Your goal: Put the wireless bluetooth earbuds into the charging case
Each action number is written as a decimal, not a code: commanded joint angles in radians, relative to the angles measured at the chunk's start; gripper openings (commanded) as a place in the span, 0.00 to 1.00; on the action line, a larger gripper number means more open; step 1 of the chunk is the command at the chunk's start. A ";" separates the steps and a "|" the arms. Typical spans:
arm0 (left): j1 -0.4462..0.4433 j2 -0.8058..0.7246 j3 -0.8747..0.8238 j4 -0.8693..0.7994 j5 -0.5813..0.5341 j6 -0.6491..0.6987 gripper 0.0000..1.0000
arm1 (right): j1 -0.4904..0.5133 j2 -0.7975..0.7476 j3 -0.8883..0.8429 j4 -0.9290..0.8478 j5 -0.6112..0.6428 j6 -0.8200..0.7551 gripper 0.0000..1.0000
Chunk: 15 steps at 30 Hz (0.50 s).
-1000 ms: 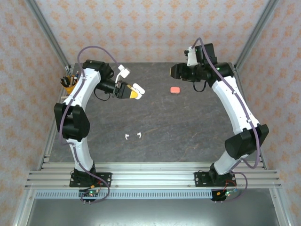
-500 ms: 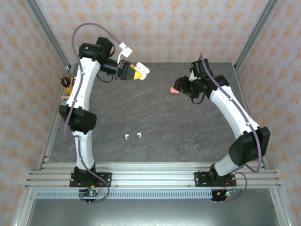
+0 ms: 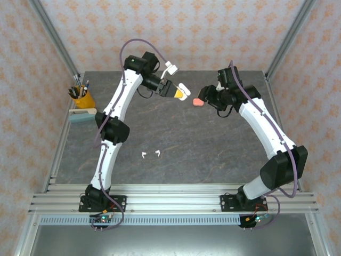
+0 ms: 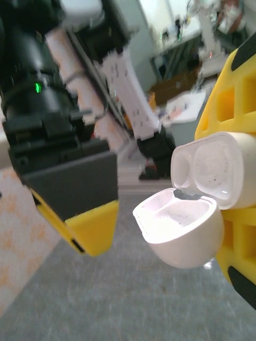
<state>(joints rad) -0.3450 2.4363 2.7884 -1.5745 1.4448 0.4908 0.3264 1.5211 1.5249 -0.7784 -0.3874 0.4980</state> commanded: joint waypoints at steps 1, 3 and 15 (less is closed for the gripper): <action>-0.234 -0.207 -0.028 0.312 -0.880 -0.324 0.00 | 0.000 0.008 -0.006 0.024 0.025 0.015 0.55; -0.312 -0.303 -0.153 0.510 -0.982 -0.326 0.00 | 0.000 0.018 -0.004 0.036 0.012 0.018 0.55; -0.310 -0.471 -0.269 0.757 -1.274 -0.427 0.00 | 0.000 -0.042 -0.062 0.010 0.038 -0.025 0.55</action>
<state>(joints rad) -0.6399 2.0888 2.6041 -1.0069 0.3470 0.0750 0.3202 1.4986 1.4998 -0.7330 -0.3588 0.4934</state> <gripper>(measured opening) 0.224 0.550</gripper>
